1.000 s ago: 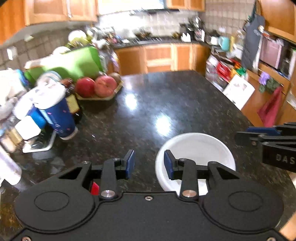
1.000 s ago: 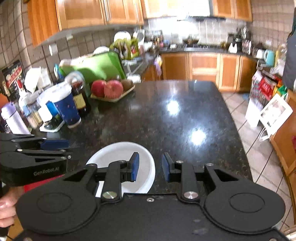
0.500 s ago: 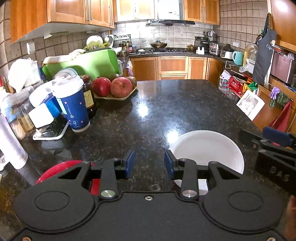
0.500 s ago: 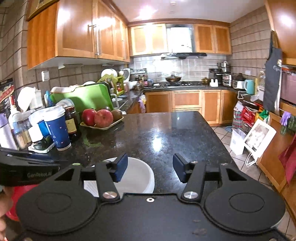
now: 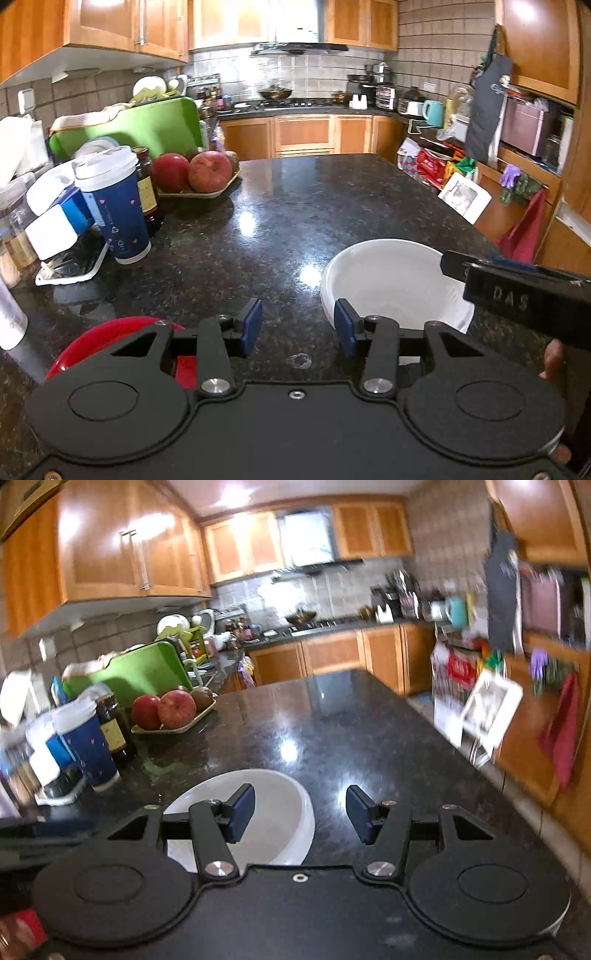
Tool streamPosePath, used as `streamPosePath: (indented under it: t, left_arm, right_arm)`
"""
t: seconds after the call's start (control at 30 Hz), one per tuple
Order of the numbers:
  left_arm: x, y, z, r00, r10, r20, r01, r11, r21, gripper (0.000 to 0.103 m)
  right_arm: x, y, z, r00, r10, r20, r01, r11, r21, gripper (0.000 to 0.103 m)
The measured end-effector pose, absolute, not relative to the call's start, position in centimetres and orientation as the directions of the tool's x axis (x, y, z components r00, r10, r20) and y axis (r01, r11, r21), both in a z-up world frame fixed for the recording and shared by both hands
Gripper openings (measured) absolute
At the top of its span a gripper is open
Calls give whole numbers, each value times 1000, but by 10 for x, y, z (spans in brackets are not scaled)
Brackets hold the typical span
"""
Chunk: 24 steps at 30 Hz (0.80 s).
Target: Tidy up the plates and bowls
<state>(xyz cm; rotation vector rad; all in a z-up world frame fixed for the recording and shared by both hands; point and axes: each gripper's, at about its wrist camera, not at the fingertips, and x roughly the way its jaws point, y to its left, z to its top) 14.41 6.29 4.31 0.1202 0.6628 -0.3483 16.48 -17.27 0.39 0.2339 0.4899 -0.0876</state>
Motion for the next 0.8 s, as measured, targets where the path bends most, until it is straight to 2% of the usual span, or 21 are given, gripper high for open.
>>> streamPosePath:
  t: [0.13,0.33,0.57,0.8]
  left_arm:
    - [142,60,42,705,-322,-631,416,909,1,52]
    - [147,57,42,693,-338,-637,419,908,-26,52]
    - [165,50,40,677,-293,-675,350,935,-55,51]
    - [171,39,34,650,-272,-710,320,945,-70,51]
  right_arm:
    - [164,-169,0,870,-43,-491,184,952,243,58]
    - [165,-168,3,877,-34,-478,163,959,230,57]
    - [183,-182,0,852,21,-523,104,973,208,40]
    - [197,-193,-2,829,109,-549,-1,981,195,39]
